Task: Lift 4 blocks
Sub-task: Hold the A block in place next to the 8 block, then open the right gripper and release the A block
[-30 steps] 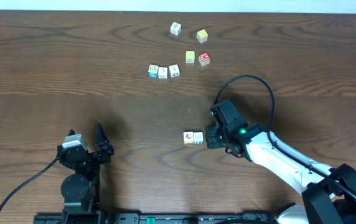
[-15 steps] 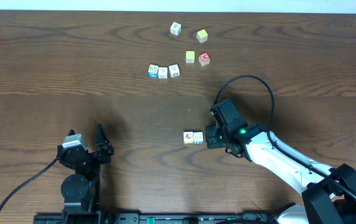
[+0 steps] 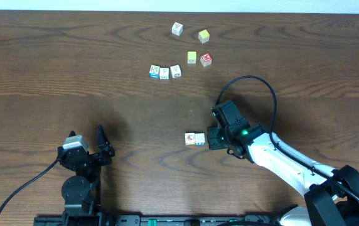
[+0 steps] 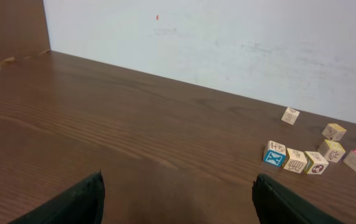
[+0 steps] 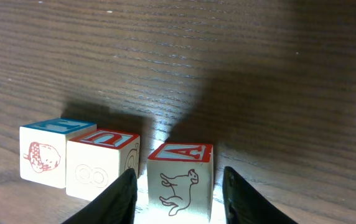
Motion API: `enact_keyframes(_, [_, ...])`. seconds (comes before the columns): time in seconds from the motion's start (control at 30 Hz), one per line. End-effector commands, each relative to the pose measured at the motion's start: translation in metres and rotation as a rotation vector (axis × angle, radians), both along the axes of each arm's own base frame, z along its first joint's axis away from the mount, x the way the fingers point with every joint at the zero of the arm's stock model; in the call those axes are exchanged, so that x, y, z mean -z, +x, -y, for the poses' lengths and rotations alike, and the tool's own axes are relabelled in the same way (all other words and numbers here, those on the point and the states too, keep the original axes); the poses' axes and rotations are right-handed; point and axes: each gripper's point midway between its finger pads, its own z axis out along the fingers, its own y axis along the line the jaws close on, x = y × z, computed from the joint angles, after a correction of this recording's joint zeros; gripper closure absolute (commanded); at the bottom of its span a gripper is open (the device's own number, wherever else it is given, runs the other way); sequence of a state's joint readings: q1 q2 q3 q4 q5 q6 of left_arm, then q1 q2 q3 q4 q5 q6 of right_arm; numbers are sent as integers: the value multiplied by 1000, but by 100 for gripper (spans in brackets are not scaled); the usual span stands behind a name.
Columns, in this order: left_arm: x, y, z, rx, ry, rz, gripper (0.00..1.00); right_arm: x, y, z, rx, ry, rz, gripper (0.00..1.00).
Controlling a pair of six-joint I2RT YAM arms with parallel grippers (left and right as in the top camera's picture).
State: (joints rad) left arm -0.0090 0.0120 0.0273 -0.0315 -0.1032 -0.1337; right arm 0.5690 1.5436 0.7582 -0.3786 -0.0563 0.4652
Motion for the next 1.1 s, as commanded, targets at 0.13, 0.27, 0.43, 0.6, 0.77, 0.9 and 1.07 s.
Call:
enact_keyframes(0.13, [19,-1,-2,-8,3,-57,24,0,0,-4,-7,4,2,67])
enact_keyframes(0.27, [19,-1,-2,-8,3,-57,23,2,-1,2,39,-13,-12,67])
enact_keyframes(0.43, [19,-1,-2,-8,3,-57,23,-3,5,-5,38,19,13,62])
enact_keyframes(0.6, [19,-1,-2,-8,3,-57,23,-7,10,-13,26,60,31,62])
enact_keyframes(0.77, [19,-1,-2,-8,3,-57,24,-6,13,-5,49,27,44,65])
enact_keyframes(0.9, [19,-1,-2,-8,3,-57,23,-7,18,1,72,29,47,66])
enact_keyframes(1.07, [19,-1,-2,-8,3,-57,23,-6,23,10,103,26,45,68])
